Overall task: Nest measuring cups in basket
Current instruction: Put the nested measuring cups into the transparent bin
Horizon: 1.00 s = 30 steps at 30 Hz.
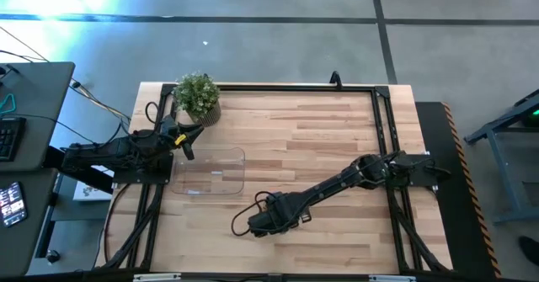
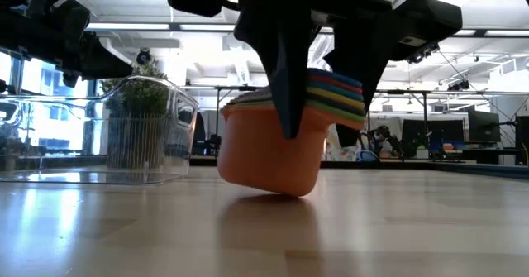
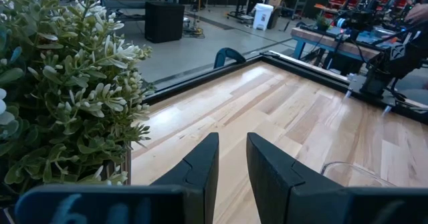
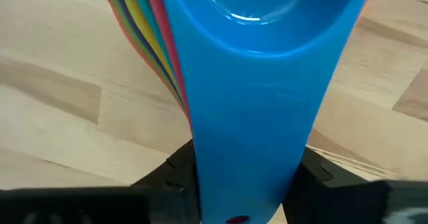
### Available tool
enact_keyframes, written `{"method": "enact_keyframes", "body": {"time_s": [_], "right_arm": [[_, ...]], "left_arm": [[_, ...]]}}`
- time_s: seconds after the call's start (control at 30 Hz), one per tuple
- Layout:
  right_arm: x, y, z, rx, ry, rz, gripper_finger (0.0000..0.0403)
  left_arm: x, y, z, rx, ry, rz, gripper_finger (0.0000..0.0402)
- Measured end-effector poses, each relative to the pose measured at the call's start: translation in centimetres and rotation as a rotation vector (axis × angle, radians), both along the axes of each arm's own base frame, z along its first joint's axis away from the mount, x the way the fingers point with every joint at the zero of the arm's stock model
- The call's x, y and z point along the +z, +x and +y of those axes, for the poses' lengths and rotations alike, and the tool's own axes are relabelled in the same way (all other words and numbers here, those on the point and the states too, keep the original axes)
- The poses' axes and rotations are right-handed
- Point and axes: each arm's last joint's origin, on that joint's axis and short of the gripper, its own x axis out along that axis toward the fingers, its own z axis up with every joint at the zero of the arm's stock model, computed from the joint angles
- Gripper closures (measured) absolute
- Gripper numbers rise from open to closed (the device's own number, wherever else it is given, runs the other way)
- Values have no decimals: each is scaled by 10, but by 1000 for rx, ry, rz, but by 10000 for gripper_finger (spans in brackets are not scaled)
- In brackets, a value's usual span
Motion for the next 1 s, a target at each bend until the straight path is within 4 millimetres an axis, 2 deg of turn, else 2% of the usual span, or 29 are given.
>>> {"method": "enact_keyframes", "body": {"time_s": [0.47, 1.0], "right_arm": [[0, 1, -1, 13, 17, -2, 281], [0, -1, 4, 21, -47, -32, 281]], "left_arm": [[0, 0, 0, 0, 0, 0, 335], [0, 0, 0, 0, 0, 0, 335]]}}
